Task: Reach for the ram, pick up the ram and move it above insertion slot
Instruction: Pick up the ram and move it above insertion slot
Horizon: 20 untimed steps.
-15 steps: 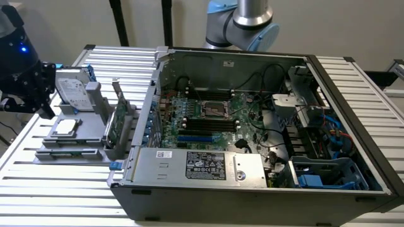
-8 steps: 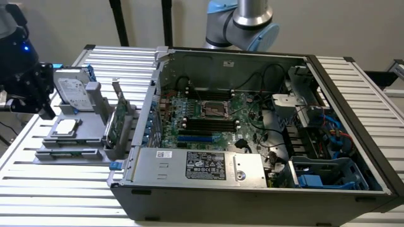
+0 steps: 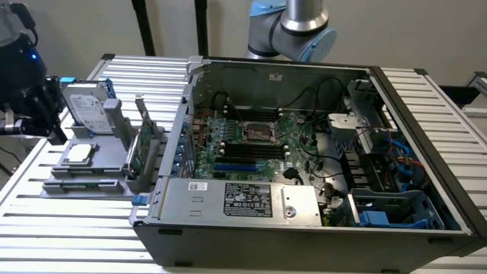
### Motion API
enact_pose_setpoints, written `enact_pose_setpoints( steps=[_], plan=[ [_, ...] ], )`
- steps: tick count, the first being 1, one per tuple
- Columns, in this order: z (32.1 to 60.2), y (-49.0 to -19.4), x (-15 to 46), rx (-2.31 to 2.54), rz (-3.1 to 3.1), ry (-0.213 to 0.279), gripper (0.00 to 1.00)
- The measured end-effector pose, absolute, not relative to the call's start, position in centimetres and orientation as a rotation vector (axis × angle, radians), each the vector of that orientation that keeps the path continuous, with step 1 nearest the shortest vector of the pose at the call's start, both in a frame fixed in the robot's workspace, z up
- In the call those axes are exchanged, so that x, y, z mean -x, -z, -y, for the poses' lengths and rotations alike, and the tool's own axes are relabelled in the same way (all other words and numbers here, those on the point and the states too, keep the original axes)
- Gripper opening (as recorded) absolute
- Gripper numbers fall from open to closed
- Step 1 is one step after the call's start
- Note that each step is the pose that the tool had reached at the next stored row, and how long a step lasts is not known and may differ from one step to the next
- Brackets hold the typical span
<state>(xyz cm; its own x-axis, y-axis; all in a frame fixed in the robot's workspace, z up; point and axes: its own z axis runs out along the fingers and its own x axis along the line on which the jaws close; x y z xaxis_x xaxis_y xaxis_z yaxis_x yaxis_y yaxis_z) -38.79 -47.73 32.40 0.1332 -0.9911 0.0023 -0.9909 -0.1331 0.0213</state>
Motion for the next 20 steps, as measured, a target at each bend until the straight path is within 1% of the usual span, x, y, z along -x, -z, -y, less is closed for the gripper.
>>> enact_pose_setpoints(
  steps=[2,5,7,8,20],
  plan=[
    [47.7,-32.4,38.8,-2.352,2.056,0.019,0.12],
    [47.7,-32.3,38.8,-2.352,2.057,0.019,0.3],
    [47.7,-32.1,38.8,-2.351,2.057,0.019,0.3],
    [47.7,-31.9,38.8,-2.349,2.059,0.019,0.36],
    [47.8,-29.7,38.8,-2.323,2.089,0.02,0.36]
  ],
)
